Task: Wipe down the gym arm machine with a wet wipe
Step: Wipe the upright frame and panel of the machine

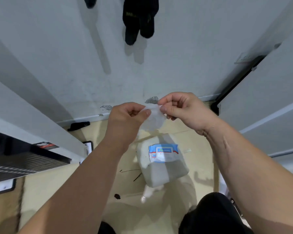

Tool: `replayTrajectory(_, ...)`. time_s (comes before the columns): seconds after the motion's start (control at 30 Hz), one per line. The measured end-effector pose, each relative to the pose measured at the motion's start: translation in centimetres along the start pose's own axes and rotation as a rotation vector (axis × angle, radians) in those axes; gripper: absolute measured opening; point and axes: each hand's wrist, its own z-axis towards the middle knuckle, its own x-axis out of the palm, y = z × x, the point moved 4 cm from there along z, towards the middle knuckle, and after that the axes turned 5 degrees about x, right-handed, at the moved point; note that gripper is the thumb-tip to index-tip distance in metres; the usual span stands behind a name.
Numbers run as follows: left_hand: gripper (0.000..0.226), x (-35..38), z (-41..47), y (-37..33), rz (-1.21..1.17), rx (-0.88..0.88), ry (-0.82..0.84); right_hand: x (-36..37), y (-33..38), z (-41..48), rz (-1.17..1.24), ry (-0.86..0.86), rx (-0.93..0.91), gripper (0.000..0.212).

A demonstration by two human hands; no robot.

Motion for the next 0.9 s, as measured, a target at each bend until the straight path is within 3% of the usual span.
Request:
replayTrajectory(0.1,0.012,-2.9,-2.4,-7.9,0.039,0.032,0.017,1.8,7.4,-2.1,-0.035,0.012,-0.034,0.023)
replayTrajectory(0.23,0.011,-7.9,-5.6,-18.3,0.132,0.088,0.008,4.4,18.5,-5.0,-0.08,0.032,-0.136,0.006)
replayTrajectory(0.4,0.012,-16.1,-10.0,-29.8,0.173,0.099,-0.059,7.5,33.6,-8.8,-0.054,0.011,-0.23,0.017)
replayTrajectory(0.7,0.013,-30.0,-11.4,-45.7,0.276,0.348,-0.291,15.4,54.6,-9.4,-0.137,-0.193,-0.62,0.018)
replayTrajectory(0.9,0.012,-36.1,-10.7,-54.0,0.445,0.56,-0.557,18.5,65.3,-6.4,-0.073,-0.225,-0.8,0.017)
